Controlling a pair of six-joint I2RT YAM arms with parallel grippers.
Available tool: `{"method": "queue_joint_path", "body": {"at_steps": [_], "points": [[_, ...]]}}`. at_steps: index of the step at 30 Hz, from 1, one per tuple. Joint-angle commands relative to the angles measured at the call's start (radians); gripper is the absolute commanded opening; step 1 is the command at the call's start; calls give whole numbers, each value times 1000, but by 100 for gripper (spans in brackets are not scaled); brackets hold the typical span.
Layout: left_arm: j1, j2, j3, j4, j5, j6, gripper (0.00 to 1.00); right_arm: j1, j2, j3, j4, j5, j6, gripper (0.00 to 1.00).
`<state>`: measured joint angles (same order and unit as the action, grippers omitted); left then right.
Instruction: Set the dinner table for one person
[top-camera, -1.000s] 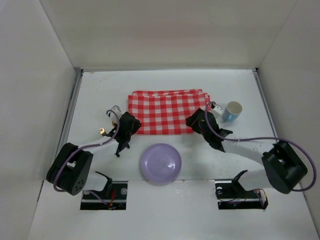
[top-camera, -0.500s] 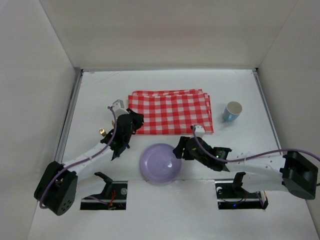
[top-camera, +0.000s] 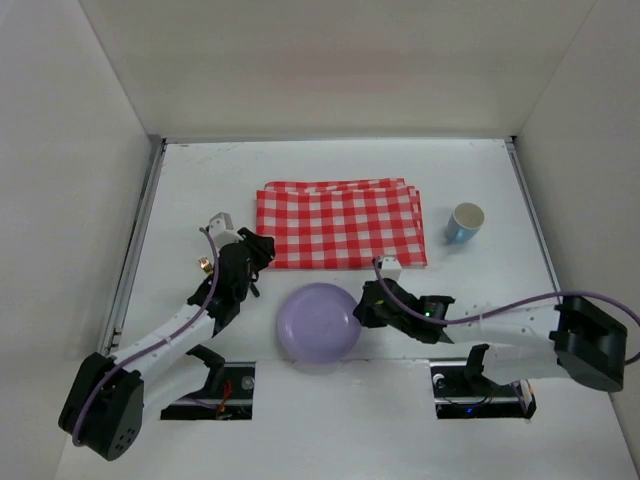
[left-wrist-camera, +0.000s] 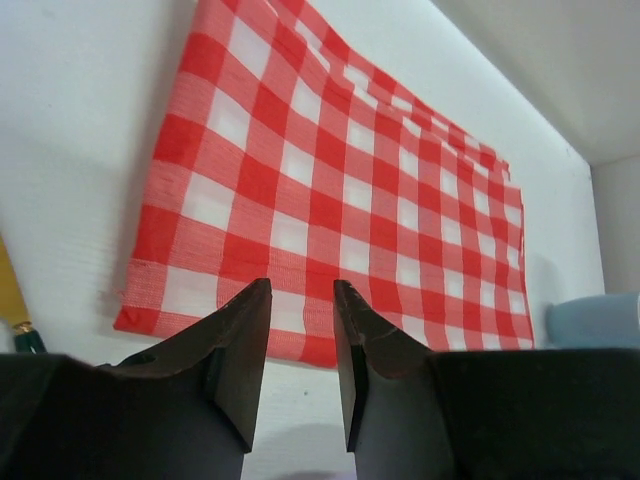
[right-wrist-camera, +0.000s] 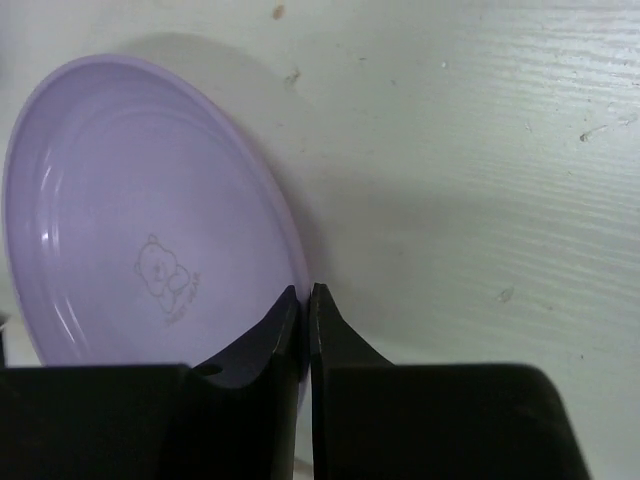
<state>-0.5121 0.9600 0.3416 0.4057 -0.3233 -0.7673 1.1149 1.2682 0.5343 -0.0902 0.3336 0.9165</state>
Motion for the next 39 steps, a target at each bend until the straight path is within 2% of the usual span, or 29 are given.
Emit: {"method": "queue_joint_path", "body": {"at_steps": [1,3,6,10,15,23,39], "points": [[37,-47,-6,25,-33,0,30,9,-140,58,-19,4,-28,8],[71,-56,-22,41,-34,-18,32,-78,-185,85,-16,-2,-77,8],[131,-67,-59,73,-19,-50,33,-241,-150,154,12,-21,-143,9],[156,-89,-92,90,12,-63,33,-431,15,291,85,-59,-215,10],[119,-49,-104,149,29,-43,33,-539,257,487,96,-109,-252,10],[73,0,-105,194,21,-20,33,-580,474,619,96,-176,-217,10],[48,72,-98,232,15,-18,34,-605,559,615,132,-193,-185,13]]}}
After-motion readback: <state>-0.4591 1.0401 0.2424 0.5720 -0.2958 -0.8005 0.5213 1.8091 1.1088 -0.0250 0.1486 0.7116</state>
